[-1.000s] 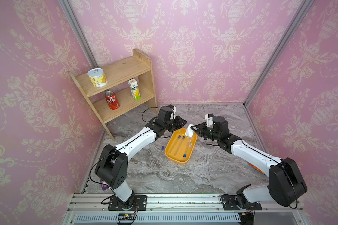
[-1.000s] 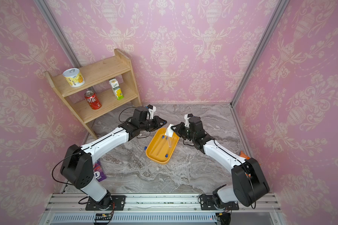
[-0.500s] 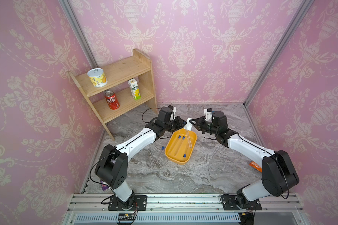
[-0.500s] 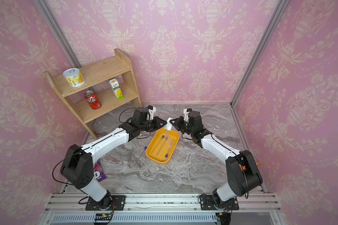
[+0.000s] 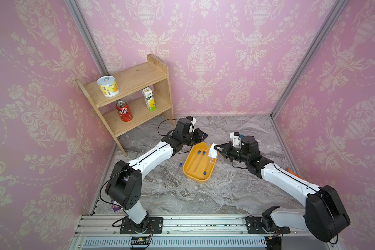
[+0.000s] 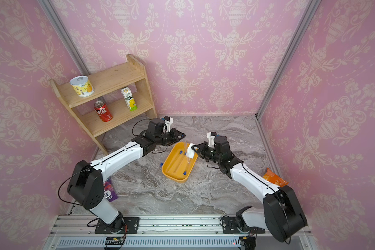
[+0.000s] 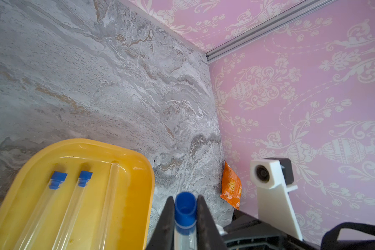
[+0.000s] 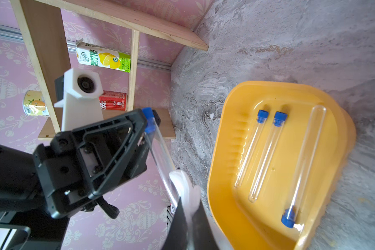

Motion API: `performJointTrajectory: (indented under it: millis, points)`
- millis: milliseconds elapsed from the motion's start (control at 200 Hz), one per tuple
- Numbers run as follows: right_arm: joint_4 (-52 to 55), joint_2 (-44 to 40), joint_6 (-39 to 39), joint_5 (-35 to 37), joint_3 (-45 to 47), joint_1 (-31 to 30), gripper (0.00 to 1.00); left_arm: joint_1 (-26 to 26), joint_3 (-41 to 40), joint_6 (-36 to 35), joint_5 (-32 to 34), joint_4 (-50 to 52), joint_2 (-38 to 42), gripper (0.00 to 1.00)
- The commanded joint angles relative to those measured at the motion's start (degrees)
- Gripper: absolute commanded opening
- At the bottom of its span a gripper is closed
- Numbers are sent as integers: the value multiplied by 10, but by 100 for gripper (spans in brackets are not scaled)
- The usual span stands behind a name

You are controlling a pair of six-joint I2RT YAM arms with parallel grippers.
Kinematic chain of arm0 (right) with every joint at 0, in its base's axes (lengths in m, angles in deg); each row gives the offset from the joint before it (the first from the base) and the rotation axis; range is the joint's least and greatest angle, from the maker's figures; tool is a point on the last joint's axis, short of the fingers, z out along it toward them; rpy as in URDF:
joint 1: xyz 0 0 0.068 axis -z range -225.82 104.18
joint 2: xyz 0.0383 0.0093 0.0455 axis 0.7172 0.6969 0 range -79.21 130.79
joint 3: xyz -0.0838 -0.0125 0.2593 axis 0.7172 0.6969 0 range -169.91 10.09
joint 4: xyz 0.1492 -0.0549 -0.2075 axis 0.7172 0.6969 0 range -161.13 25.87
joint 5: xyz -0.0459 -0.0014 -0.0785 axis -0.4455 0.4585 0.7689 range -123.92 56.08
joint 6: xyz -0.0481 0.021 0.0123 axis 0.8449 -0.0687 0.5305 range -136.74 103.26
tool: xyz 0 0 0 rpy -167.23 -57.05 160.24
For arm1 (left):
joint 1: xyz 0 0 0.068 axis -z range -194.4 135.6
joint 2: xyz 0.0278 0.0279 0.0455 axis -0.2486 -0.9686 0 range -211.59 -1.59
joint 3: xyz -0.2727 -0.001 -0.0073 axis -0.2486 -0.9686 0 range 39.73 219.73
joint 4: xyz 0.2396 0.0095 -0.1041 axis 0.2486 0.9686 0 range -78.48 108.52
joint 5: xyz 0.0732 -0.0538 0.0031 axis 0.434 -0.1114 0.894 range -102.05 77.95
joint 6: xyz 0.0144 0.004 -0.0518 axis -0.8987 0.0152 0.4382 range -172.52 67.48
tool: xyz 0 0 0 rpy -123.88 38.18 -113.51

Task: Wipe the exteriors of test tubes
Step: Wipe the dirt from the test tube.

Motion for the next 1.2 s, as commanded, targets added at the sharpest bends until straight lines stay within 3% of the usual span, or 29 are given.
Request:
performJointTrajectory:
  millis: [0, 190, 380, 886, 1196]
  points:
    - [18, -38, -8, 16, 41, -25, 0, 2, 22, 3, -9, -6, -14, 13]
    - [18, -94, -25, 51, 102, -43, 0, 2, 28, 3, -10, -8, -19, 14]
    - [56, -103, 1, 58, 78, -35, 0, 2, 22, 6, -12, -11, -15, 13]
    - [21, 3, -9, 10, -53, 3, 0, 3, -2, 14, -14, -23, -5, 13]
    - [-16, 112, -19, -12, -159, 19, 0, 3, -8, 15, -16, -25, -3, 13]
